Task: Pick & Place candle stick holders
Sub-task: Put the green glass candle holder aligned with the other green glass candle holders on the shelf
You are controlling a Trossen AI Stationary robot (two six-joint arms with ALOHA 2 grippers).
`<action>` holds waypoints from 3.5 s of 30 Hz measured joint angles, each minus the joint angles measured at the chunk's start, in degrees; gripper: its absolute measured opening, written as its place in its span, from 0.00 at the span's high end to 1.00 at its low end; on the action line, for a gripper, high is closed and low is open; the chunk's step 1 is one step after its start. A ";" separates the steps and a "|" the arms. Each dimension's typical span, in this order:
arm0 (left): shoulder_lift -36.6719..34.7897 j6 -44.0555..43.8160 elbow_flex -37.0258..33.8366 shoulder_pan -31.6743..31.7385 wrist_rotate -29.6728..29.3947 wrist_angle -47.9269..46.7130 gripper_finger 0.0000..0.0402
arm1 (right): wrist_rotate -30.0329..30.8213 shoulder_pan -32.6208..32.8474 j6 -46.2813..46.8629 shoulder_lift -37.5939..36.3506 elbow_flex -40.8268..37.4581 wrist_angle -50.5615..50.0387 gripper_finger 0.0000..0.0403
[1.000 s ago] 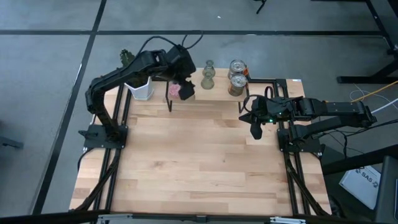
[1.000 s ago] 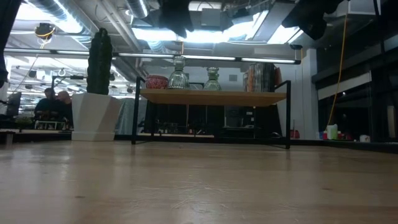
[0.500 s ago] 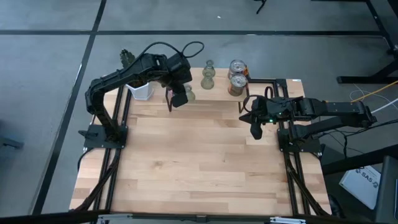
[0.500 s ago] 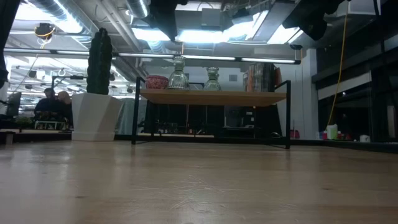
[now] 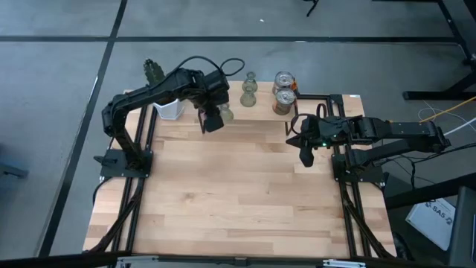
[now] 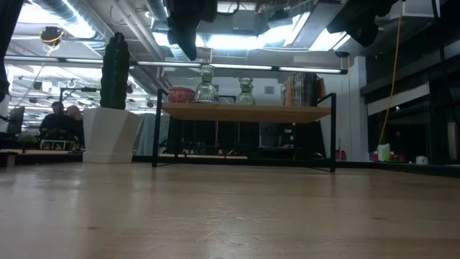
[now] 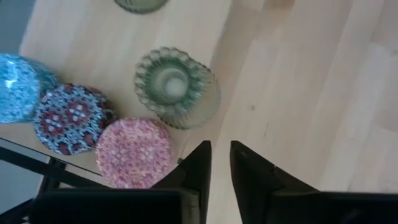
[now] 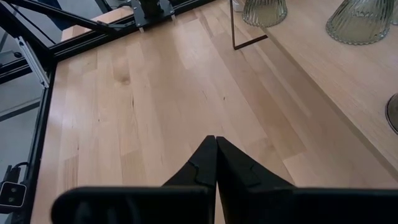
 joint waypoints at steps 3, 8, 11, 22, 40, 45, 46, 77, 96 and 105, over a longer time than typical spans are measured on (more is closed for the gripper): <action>-0.02 -0.11 -0.67 0.52 -0.12 2.17 0.90 | 0.01 0.00 0.00 0.00 0.00 -0.26 0.98; 0.37 -0.53 -0.70 1.50 -0.11 1.98 0.97 | 0.00 0.00 0.00 0.00 0.00 -1.14 0.98; 0.55 -0.21 -0.72 1.83 -0.07 1.69 0.99 | 0.00 0.00 -0.01 -0.01 0.00 -1.12 0.98; 0.66 0.43 -0.72 2.16 0.02 1.98 1.00 | -0.02 0.00 -0.02 -0.01 0.00 -1.12 0.98; 1.42 12.06 -0.72 -1.18 2.66 2.05 1.00 | -1.05 0.00 -0.26 -0.01 0.00 -1.10 0.98; 3.35 15.16 -0.70 -0.76 2.12 2.44 1.00 | -1.05 0.00 -0.50 0.00 0.00 -1.10 0.98; 3.95 15.54 -0.70 -0.79 1.94 2.40 1.00 | -1.04 0.00 -0.60 0.00 0.00 -1.07 0.98; 6.25 23.51 -0.72 0.68 -5.52 11.43 1.00 | -1.03 0.00 -0.42 -0.01 0.00 -1.07 0.98; 2.27 22.61 -0.68 3.26 -6.56 4.60 1.00 | -0.85 -0.02 -0.68 -0.02 0.00 -1.07 0.98; 2.30 23.35 -0.68 7.04 -9.36 5.15 1.00 | -0.87 0.00 -0.67 -0.02 0.00 -1.07 0.98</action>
